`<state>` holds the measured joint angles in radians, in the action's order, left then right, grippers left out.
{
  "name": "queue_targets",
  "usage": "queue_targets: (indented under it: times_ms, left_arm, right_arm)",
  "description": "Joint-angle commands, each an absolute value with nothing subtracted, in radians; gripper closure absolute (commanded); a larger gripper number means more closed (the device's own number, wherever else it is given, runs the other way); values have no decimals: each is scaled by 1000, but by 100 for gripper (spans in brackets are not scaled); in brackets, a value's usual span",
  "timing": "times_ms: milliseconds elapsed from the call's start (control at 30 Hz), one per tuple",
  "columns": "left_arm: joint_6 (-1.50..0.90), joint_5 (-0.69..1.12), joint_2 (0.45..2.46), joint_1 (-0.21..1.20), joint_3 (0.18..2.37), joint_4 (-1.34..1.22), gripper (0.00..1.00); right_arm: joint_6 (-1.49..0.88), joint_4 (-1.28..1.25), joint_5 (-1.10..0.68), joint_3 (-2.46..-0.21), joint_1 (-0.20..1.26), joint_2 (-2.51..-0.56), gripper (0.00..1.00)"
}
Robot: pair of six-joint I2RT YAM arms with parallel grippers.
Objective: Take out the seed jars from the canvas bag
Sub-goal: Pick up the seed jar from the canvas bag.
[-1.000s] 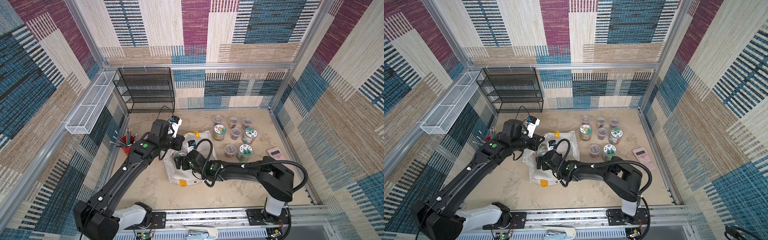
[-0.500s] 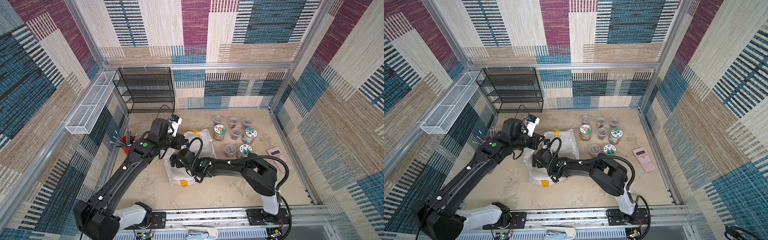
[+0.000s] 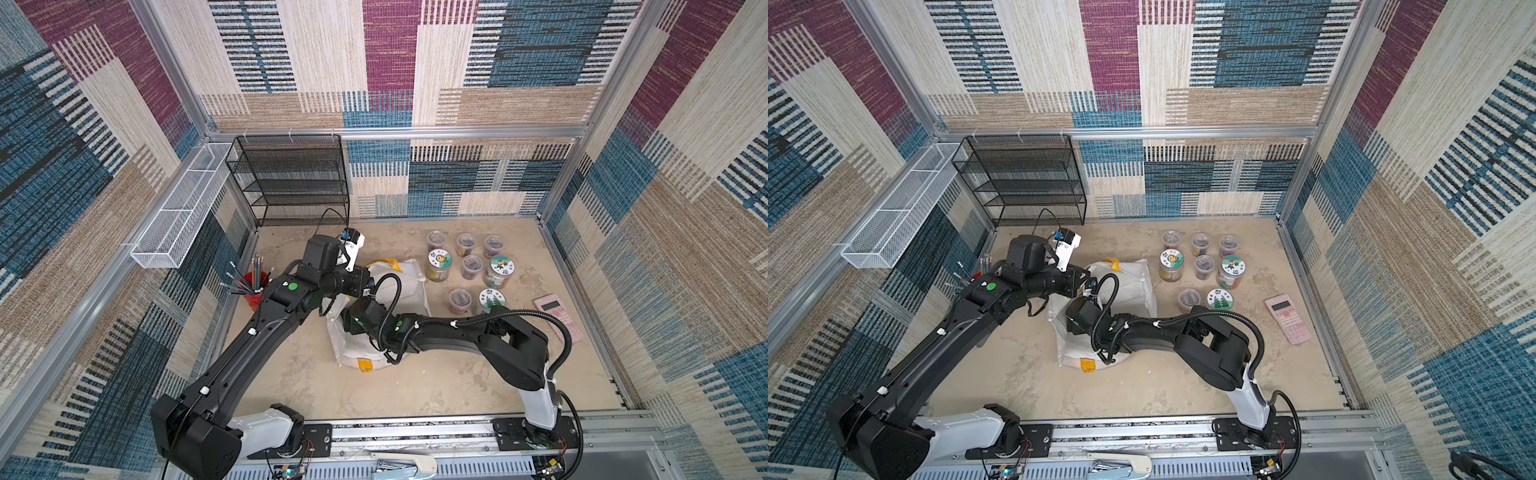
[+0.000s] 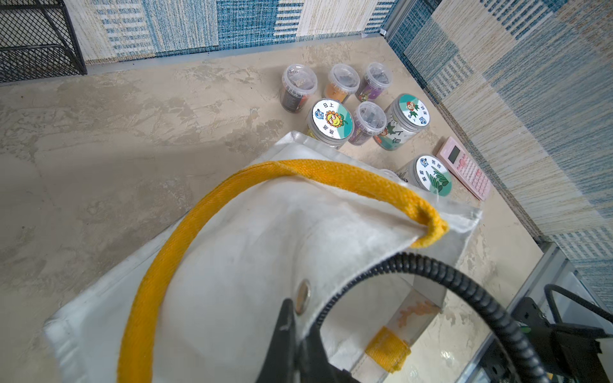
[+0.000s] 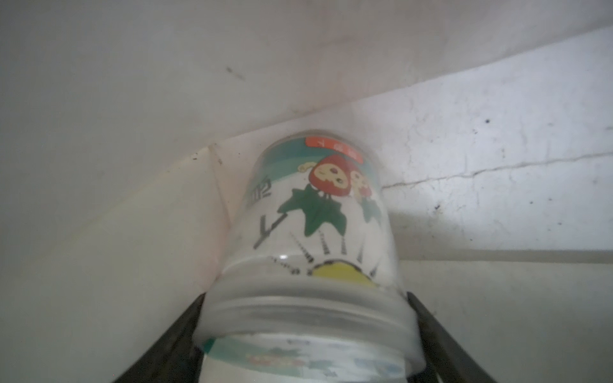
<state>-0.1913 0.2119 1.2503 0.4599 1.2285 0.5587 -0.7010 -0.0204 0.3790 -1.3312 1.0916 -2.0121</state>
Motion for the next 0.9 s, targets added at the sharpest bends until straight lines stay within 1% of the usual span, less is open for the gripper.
queue_targets:
  times_ms: [0, 200, 333, 467, 600, 733, 867]
  left_arm:
    - [-202, 188, 1252, 459, 1242, 540, 100]
    - [-210, 152, 1253, 457, 1238, 522, 100]
    - [-220, 130, 1268, 457, 1238, 518, 100]
    - [-230, 105, 1285, 456, 1248, 509, 100]
    - [-238, 86, 1310, 456, 1274, 506, 100]
    - [-240, 54, 1362, 450, 1317, 513, 100]
    - [-237, 60, 1428, 443, 1373, 518, 100]
  right_arm:
    - [-671, -41, 429, -1319, 1094, -1963, 45]
    - [-649, -20, 429, -1280, 1094, -1847, 46]
    - [-661, 52, 402, -1246, 1094, -1758, 47]
    - [-670, 132, 382, -1188, 1094, -1625, 48]
    - [-637, 243, 295, -1183, 1094, -1506, 48]
    - [-594, 447, 249, -1250, 1094, -1402, 48]
    - [-560, 739, 236, -1404, 1077, -1366, 47]
